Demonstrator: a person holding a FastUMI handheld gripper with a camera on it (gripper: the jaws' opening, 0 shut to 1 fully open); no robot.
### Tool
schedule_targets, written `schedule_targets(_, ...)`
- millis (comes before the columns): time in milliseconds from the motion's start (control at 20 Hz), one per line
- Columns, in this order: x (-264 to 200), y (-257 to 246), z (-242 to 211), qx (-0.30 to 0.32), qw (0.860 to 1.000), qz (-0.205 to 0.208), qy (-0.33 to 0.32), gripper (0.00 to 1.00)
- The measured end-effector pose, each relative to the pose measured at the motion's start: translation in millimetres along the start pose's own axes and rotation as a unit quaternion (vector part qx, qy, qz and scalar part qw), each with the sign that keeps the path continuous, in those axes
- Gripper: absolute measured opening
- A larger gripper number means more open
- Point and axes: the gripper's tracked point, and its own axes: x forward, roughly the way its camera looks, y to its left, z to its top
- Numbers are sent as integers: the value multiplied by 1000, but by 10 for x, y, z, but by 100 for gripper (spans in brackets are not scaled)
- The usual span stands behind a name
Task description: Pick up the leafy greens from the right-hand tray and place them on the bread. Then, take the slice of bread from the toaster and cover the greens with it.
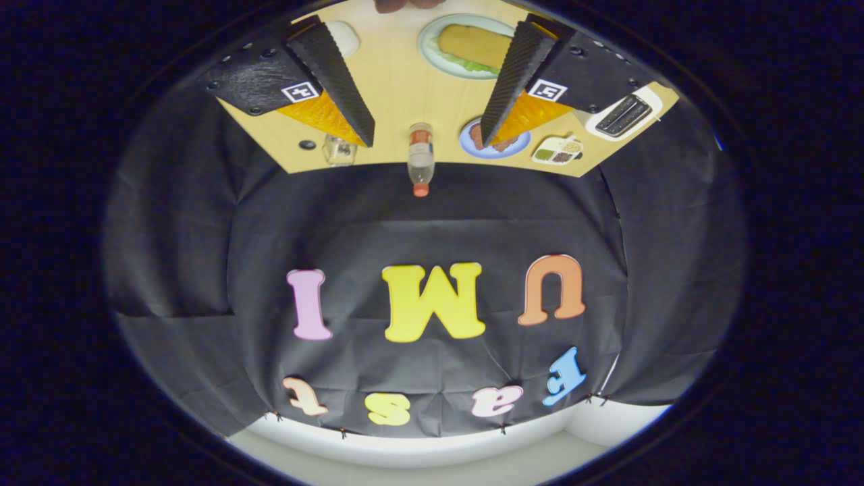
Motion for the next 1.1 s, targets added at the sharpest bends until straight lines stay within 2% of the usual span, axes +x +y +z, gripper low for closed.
schedule_targets(300,-681,-1064,753,10,998,-31,-54,96)
schedule_targets(600,-1359,-2091,1093,18,993,-62,-99,96)
schedule_targets(800,-1594,-2426,1127,5,990,-60,-129,96)
schedule_targets(900,-1639,-2492,1058,11,991,-48,-124,96)
schedule_targets(1100,-1661,-2743,926,36,992,-54,-111,96)
